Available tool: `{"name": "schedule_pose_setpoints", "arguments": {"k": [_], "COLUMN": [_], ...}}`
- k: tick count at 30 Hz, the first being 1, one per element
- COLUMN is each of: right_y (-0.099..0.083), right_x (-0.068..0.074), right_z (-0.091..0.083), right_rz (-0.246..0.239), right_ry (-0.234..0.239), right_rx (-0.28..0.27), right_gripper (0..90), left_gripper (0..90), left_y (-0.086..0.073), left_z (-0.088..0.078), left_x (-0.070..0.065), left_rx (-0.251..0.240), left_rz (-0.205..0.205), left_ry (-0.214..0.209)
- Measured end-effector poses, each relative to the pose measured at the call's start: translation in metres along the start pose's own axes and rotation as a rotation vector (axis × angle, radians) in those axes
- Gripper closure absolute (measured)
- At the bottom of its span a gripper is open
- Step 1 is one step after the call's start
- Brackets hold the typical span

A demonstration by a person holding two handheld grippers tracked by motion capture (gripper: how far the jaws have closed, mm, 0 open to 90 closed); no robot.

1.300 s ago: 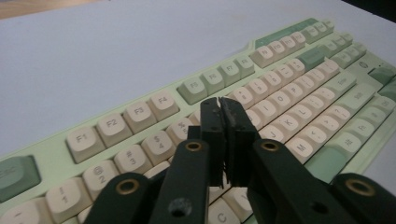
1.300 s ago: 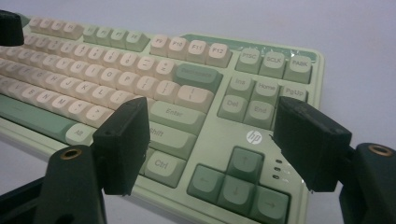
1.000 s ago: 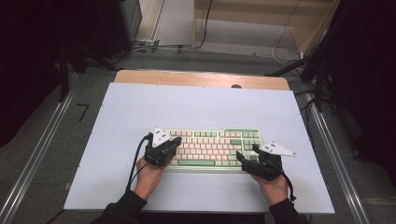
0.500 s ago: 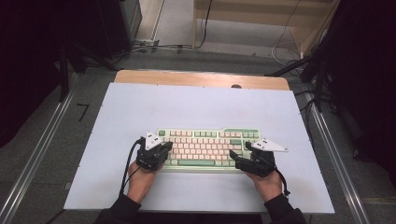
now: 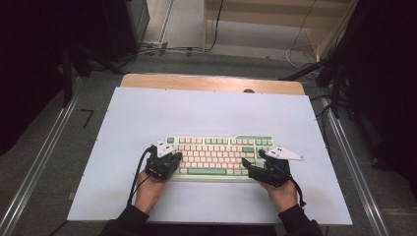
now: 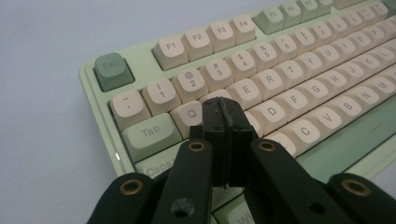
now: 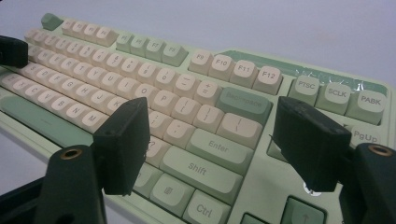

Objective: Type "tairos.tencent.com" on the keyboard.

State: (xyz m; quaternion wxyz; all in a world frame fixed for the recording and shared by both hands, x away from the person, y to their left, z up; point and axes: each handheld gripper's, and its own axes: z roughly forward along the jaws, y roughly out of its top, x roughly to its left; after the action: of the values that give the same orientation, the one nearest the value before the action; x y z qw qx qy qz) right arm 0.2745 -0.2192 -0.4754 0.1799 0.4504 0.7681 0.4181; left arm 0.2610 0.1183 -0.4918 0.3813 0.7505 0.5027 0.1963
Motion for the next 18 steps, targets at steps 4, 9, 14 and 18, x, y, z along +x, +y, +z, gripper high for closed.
{"name": "schedule_pose_setpoints", "arguments": {"k": [4, 9, 14, 18], "right_y": [0.0, 0.0, 0.0, 0.0], "right_x": [0.001, 0.0, 0.0, 0.001], "right_z": [0.0, -0.001, -0.001, -0.001], "right_rz": [0.0, 0.0, 0.001, 0.001], "right_ry": [0.001, -0.001, -0.002, -0.001], "right_rx": [0.001, -0.007, -0.008, -0.009], "right_gripper": [25.7, 26.2, 26.2, 26.3], "left_gripper": [90.0, 73.7, 45.8, 40.4], "left_y": [-0.001, -0.001, -0.001, -0.002], "left_z": [-0.001, -0.008, -0.015, -0.02], "left_x": [0.002, 0.0, 0.0, 0.002], "left_rx": [-0.005, -0.095, -0.152, -0.181], "left_rz": [-0.016, -0.035, -0.046, -0.062], "left_ry": [-0.011, -0.041, -0.031, -0.004]}}
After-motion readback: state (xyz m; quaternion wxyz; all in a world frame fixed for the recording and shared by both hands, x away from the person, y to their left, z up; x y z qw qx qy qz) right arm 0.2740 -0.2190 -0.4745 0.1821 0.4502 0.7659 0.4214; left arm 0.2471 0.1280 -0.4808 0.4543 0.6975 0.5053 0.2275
